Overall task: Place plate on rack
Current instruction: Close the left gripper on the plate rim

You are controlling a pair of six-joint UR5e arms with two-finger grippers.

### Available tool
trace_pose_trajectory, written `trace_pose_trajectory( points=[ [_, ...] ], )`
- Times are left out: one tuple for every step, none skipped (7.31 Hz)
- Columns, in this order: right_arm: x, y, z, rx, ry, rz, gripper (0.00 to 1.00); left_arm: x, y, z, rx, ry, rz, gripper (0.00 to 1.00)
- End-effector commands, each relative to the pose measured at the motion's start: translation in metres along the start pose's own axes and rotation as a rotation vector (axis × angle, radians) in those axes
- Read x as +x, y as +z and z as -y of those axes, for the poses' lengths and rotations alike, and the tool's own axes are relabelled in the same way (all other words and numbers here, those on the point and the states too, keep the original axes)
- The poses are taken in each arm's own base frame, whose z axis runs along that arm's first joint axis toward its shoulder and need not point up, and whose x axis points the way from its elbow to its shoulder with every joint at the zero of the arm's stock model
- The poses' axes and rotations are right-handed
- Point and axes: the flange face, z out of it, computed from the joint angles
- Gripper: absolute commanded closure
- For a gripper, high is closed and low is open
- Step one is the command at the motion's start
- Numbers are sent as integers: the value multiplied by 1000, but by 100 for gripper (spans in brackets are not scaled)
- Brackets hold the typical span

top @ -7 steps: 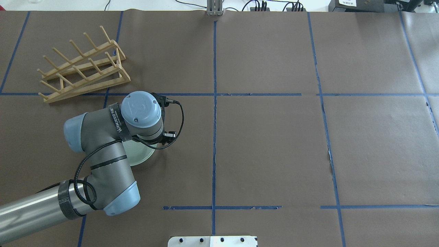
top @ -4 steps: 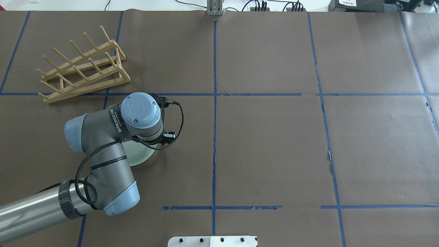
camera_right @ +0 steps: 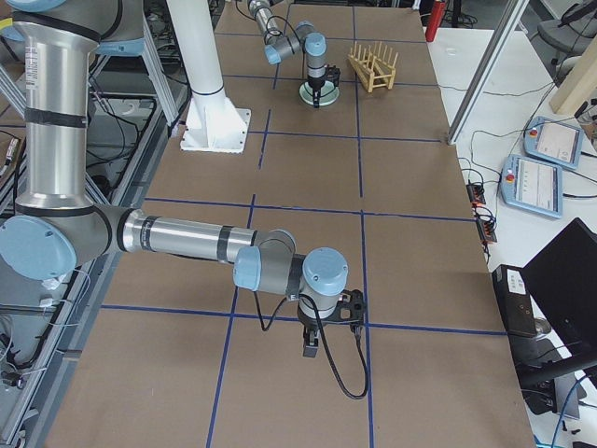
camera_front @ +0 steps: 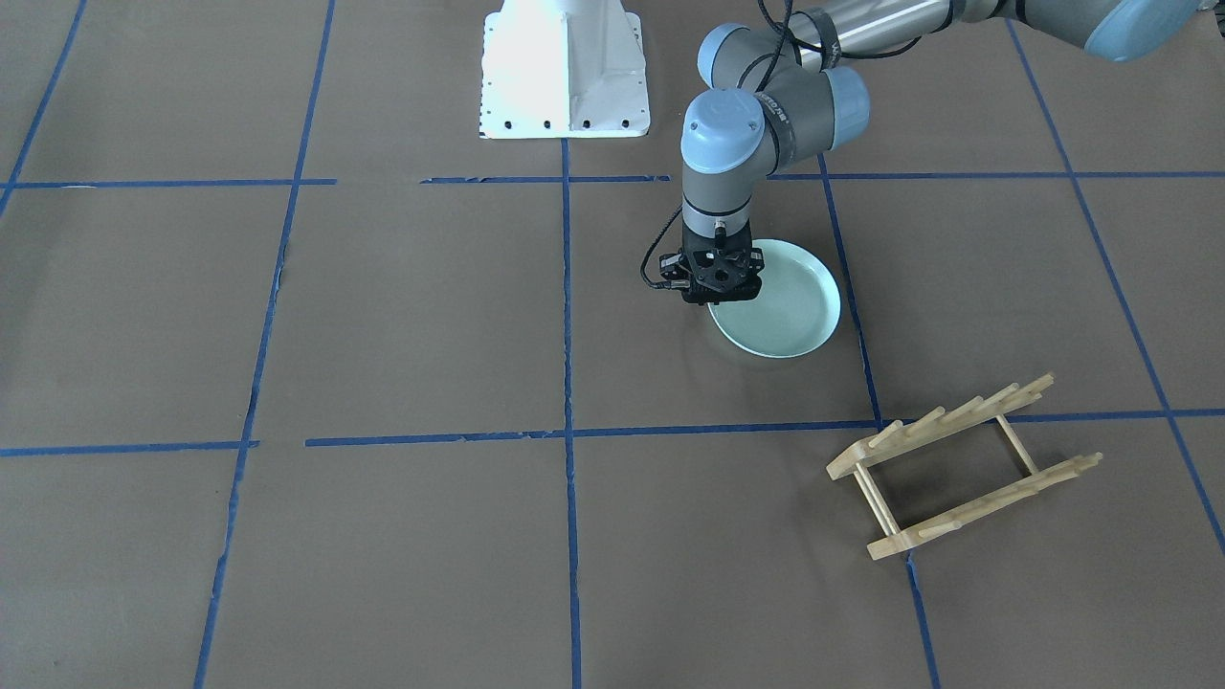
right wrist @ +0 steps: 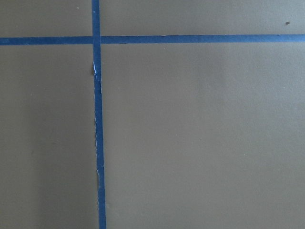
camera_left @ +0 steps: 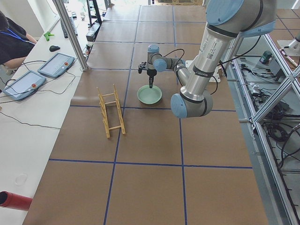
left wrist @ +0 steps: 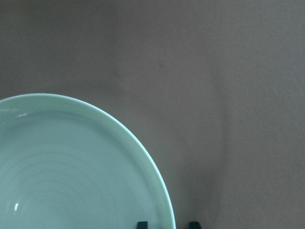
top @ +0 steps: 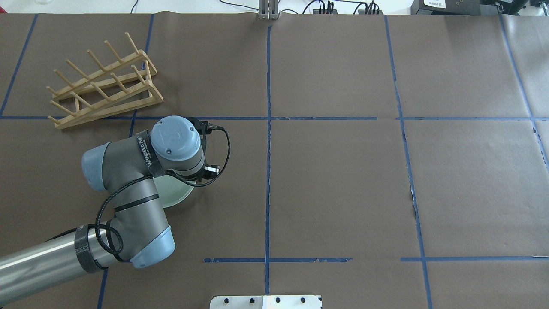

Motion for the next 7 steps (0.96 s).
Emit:
trace_pose_trajectory(
  points=[
    [0, 0, 0, 0, -1, 0, 0, 1, -2, 0, -1, 1, -4, 100],
    [-1, -1, 0, 1, -2, 0, 0, 1, -3, 0, 0, 0, -3, 100],
    [0, 0, 0, 0, -1, 0, 0, -1, -5, 4, 3, -7, -2, 100],
    [-1, -1, 0, 1, -2, 0, 0, -3, -13, 7, 8, -12, -3, 100],
    [-1, -1, 0, 1, -2, 0, 0, -4, -29, 6, 8, -20, 7, 100],
    [0, 0, 0, 0, 1, 0, 0, -7, -48, 6, 8, -24, 20, 100],
    [0, 0, 0, 0, -1, 0, 0, -9, -68, 4, 6, -30, 36, 100]
  ],
)
